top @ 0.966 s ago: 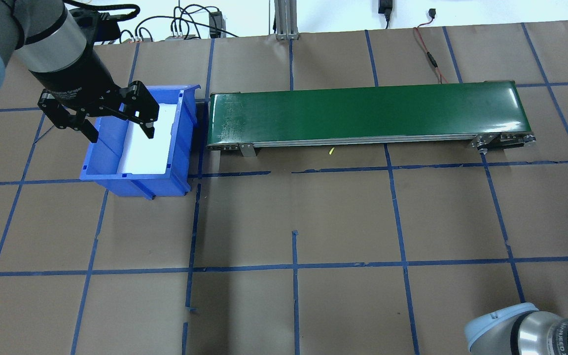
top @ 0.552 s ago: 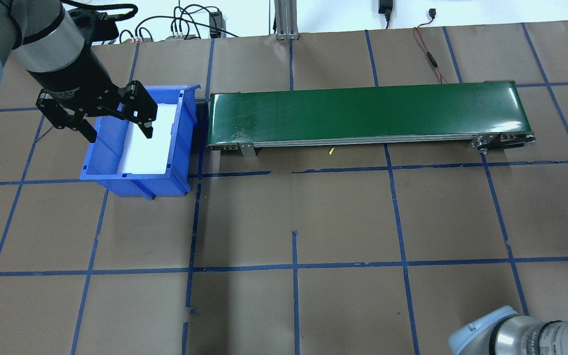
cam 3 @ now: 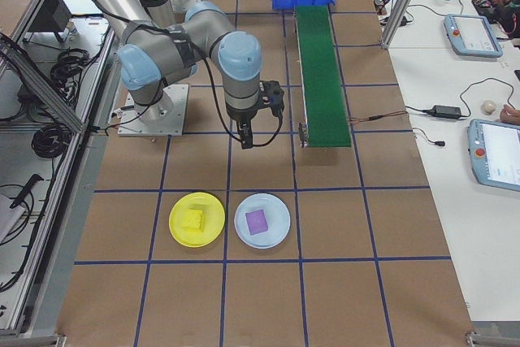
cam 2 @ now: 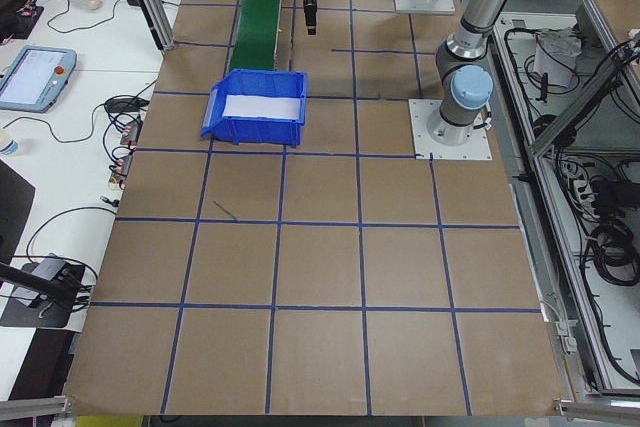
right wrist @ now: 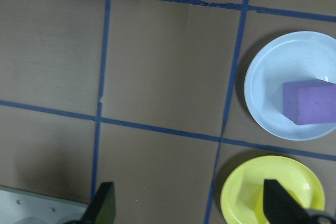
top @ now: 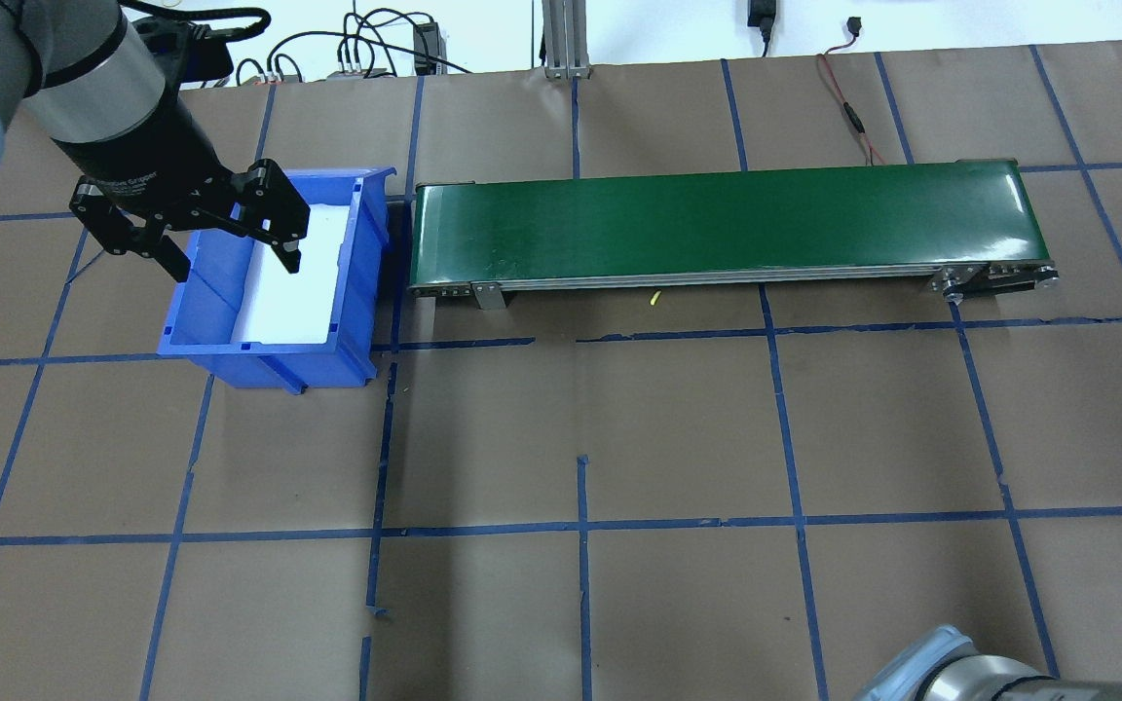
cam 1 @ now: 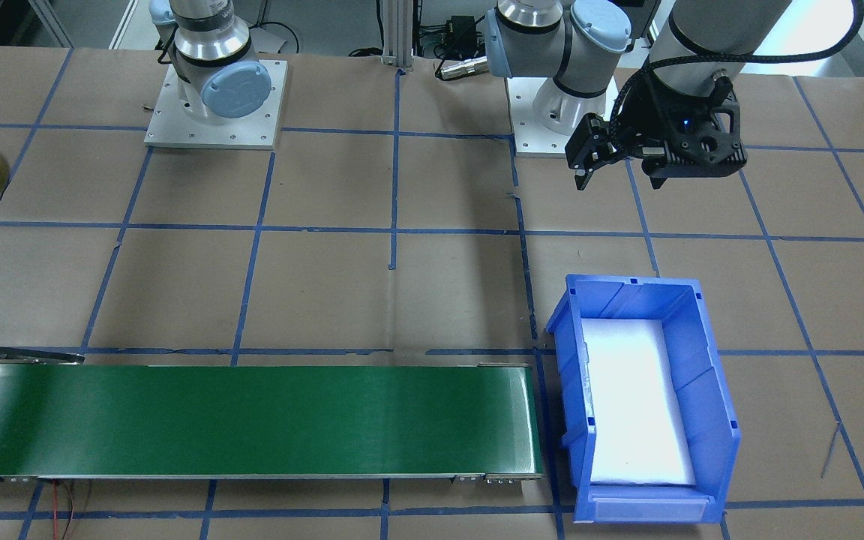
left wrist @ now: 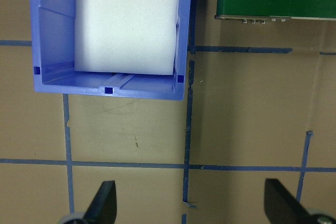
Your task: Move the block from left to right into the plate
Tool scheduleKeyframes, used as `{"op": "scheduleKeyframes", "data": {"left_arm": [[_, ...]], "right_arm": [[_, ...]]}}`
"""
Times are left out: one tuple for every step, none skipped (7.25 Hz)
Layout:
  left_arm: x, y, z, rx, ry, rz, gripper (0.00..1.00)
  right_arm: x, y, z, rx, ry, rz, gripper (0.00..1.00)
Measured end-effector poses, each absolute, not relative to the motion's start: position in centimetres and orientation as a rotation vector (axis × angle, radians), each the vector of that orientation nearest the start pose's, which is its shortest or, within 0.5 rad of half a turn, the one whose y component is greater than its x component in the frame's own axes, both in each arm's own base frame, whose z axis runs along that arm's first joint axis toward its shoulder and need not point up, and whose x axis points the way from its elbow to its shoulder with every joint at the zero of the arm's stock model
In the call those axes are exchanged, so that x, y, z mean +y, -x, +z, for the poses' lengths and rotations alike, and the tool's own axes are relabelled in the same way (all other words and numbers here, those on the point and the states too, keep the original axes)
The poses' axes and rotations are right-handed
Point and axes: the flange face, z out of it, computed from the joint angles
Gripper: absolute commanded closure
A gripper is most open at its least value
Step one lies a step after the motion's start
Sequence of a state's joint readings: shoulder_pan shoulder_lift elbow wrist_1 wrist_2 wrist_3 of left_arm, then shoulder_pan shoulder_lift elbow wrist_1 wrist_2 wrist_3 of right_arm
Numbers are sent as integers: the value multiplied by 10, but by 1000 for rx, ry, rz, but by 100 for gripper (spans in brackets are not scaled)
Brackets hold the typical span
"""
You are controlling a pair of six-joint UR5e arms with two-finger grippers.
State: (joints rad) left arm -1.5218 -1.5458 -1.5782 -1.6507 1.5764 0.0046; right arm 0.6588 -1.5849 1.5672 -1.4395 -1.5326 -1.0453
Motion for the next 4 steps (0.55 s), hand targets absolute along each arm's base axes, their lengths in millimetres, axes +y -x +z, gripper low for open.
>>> {"op": "scheduleKeyframes", "data": {"left_arm": [[-481,109,489,3135,69,97,0],[-480,109,489,3135,69,97,0],[-480,109,489,3135,69,96,0],[-480,109,489,3135,67,96,0]], "right_arm": [[-417,240,490,3019,116,113,0],[-436,181,495,3032,0,191,0],[-457,116,504,3066,-74,210,0],[-475,42,514,3104,-115,185,0]]}}
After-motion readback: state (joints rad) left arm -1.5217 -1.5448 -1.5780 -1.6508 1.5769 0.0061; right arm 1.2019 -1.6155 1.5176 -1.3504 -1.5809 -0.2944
